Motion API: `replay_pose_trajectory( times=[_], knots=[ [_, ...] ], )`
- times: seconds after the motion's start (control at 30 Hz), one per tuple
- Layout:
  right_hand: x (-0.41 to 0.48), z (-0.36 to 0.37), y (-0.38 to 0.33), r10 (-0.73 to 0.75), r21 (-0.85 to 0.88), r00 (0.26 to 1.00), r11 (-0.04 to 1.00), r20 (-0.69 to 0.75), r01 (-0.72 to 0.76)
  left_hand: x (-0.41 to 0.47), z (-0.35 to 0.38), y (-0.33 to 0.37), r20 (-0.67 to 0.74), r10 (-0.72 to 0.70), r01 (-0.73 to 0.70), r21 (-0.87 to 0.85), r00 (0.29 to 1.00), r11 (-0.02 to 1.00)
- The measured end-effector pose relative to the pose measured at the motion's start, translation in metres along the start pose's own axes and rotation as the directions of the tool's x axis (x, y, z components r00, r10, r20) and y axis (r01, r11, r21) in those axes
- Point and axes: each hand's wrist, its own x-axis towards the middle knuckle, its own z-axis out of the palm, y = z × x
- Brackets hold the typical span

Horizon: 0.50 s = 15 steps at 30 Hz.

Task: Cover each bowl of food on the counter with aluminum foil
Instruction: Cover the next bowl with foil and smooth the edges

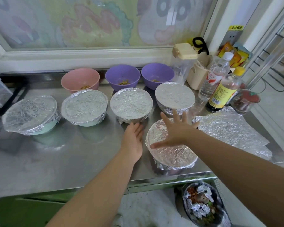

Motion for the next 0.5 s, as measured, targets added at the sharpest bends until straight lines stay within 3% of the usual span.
replay_pose_trajectory(
  times=[0.07,0.2,0.37,0.5],
  knots=[
    [0.002,-0.002,-0.002,-0.098,-0.023,0.995,0.995,0.032,0.099,-0.006,-0.008,-0.011,-0.07,-0.005,0.007,0.022,0.998,1.0],
    [0.006,0.002,-0.002,-0.135,-0.037,0.986,0.99,0.094,0.138,-0.038,0.0,-0.036,0.041,-0.127,0.124,0.062,0.991,0.99],
    [0.006,0.005,-0.003,-0.124,-0.055,0.989,0.99,0.077,0.128,-0.038,0.008,-0.041,0.007,-0.049,0.048,0.124,0.999,0.991],
    [0.006,0.007,-0.004,-0.11,-0.047,0.992,0.992,0.054,0.113,-0.019,-0.001,-0.045,0.064,-0.222,0.221,0.025,0.973,0.975]
  ],
)
